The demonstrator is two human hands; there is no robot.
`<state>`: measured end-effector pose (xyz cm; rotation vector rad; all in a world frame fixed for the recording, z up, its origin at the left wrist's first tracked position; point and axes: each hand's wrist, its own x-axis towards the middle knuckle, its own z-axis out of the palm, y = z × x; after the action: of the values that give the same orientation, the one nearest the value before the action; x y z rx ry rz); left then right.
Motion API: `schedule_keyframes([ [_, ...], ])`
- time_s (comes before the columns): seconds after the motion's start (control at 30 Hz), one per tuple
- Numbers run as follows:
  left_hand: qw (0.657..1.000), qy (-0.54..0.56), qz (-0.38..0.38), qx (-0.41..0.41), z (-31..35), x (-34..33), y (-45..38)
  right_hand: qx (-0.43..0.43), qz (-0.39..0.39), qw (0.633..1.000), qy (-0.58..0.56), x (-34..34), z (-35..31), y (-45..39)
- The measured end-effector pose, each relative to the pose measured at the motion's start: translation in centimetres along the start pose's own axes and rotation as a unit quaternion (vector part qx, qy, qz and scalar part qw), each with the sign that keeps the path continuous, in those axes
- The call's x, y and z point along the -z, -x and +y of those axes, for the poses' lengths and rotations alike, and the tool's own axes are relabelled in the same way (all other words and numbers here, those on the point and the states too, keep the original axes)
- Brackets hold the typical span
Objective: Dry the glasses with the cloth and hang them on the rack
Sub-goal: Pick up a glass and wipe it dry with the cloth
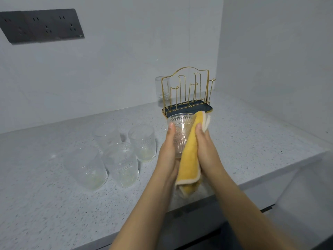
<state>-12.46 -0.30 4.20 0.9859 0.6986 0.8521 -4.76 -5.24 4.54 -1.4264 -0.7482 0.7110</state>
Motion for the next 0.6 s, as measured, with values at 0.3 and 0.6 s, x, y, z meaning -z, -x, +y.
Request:
schedule_keyframes([
  [0.3,0.99,-0.095,-0.012,-0.104,0.1,0.0,0.9,0.143,-0.009,0.99,0.012,-1.1,0.8,0.8],
  [0.6,0.997,-0.048,-0.029,-0.061,0.3,0.6,0.1,0.023,0.002,0.999,-0.023,-0.1,-0.9,-0.6],
])
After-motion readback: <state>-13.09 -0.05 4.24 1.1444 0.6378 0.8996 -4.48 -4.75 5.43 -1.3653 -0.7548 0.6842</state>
